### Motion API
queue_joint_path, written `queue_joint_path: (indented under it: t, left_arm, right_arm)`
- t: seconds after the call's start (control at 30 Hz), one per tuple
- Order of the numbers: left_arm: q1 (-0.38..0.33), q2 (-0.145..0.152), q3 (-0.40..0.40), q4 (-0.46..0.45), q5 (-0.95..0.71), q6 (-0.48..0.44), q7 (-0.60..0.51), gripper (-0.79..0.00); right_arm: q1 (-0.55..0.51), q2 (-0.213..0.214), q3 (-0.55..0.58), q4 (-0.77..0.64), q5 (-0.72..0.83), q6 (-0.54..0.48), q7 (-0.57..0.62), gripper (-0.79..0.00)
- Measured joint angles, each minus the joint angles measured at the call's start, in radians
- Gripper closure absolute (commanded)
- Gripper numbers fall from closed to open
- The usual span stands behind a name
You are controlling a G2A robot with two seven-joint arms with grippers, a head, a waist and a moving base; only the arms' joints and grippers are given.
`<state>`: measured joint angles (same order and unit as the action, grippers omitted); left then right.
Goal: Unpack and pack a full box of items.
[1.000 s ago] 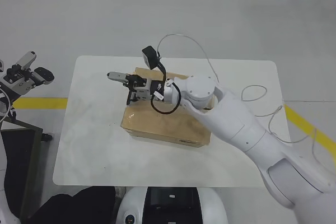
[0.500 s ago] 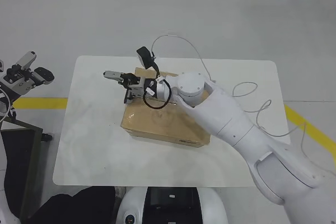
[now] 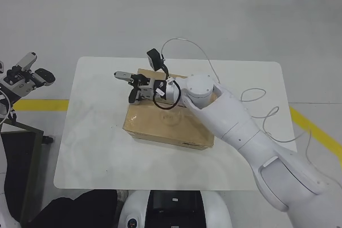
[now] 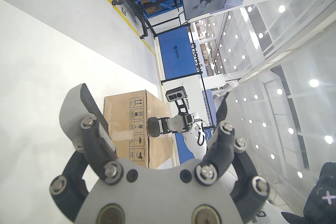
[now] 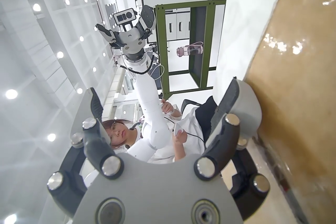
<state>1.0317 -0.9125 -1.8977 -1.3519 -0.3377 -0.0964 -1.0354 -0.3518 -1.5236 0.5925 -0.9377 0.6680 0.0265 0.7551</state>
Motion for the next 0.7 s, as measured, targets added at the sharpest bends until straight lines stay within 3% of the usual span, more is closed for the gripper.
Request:
queue_joint_path:
  t: [0.7]
  left_arm:
    - [0.000,0.000,0.000,0.000,0.000,0.000,0.000,-0.785]
  right_arm:
    - [-0.156,0.092,0.186,-0.243,-0.219,0.164,0.013,-0.785]
